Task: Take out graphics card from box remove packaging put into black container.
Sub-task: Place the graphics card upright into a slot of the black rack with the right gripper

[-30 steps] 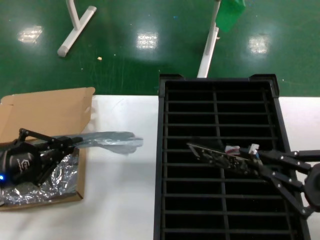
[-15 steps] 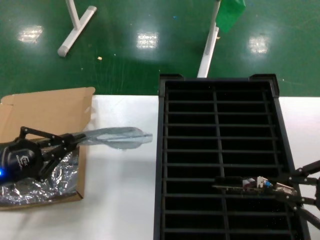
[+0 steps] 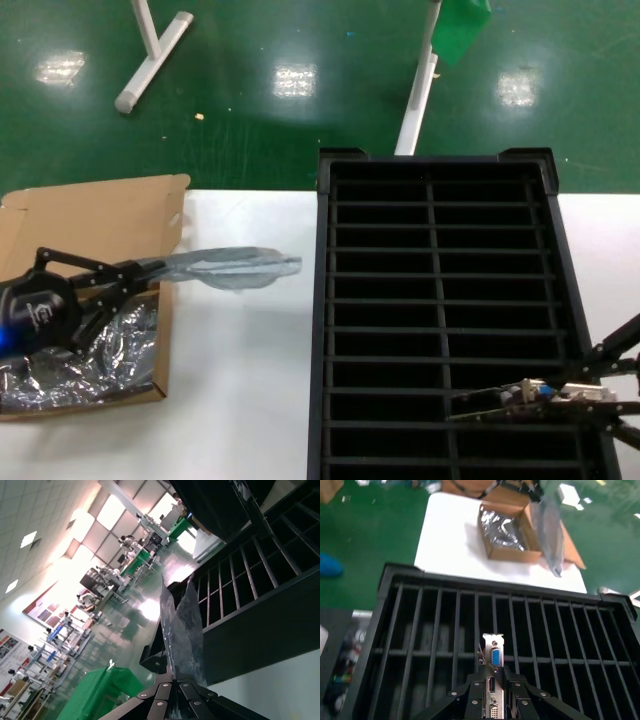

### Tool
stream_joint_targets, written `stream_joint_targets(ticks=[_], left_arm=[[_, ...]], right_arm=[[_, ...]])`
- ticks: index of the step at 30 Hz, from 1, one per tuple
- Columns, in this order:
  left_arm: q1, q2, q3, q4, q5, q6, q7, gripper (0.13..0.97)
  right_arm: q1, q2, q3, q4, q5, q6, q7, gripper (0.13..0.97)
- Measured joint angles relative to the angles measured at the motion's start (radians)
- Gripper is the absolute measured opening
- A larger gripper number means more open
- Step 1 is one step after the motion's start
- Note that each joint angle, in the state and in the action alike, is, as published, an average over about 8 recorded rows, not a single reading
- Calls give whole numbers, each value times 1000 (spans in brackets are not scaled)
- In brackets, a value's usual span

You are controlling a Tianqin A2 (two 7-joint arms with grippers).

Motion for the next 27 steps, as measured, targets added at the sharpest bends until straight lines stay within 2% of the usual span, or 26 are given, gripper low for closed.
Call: stream_joint_targets(ticks=[5, 13, 21, 27], left_arm=[[-41, 3, 7, 87, 10, 33, 41, 142], [-87, 1, 15, 203, 29, 67, 97, 142], [-121, 2, 21, 278, 46, 80, 130, 142], [-135, 6, 22, 303, 54, 81, 140, 142]], right_arm=[[87, -31, -55, 0, -59, -63, 10, 200], [113, -55, -88, 0, -138, -71, -2, 200], [108, -51, -89, 0, -171, -71, -6, 200], [110, -41, -85, 0, -169, -84, -7, 200]])
